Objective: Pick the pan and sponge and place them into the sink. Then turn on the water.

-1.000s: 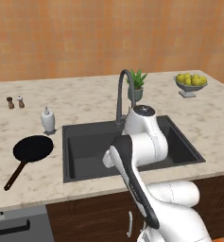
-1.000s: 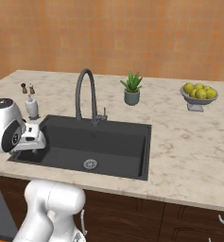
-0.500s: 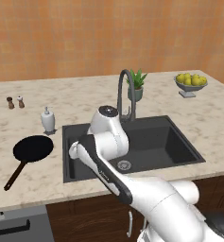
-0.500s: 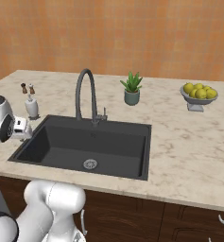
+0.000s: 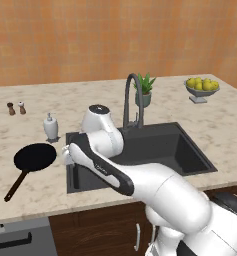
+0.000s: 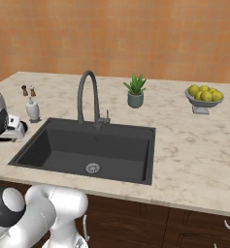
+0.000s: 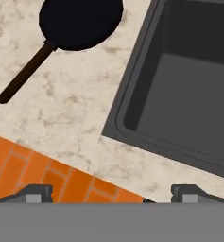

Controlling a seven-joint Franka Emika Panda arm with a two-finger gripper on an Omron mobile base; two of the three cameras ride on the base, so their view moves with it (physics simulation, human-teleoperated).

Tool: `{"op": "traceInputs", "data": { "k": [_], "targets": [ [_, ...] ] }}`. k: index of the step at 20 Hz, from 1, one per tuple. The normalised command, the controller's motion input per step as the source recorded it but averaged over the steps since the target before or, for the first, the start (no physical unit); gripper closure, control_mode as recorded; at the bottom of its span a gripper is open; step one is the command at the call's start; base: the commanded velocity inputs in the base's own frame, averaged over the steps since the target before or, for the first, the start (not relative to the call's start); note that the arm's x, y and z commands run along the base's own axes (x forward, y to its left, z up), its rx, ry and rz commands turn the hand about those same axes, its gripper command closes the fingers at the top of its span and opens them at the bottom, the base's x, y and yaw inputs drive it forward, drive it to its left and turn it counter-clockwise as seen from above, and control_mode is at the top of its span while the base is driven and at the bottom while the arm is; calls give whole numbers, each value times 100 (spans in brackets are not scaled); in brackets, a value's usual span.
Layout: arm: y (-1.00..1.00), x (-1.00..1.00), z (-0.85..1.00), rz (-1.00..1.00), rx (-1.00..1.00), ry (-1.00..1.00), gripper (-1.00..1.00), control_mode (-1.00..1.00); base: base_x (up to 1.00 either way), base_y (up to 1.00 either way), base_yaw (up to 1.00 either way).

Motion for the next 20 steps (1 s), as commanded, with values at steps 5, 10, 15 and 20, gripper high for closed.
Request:
{"op": "traceInputs", "data": {
  "k": [5, 10, 15, 20],
  "targets": [
    [47, -12, 6, -4, 1, 0, -100, -100, 0, 0, 0],
    [90, -23, 0, 0, 0, 0, -100, -100, 0, 0, 0],
    [100, -8, 0, 0, 0, 1, -100, -100, 0, 0, 0],
    [97, 18, -1, 0, 0, 18, -100, -100, 0, 0, 0]
  ]
}}
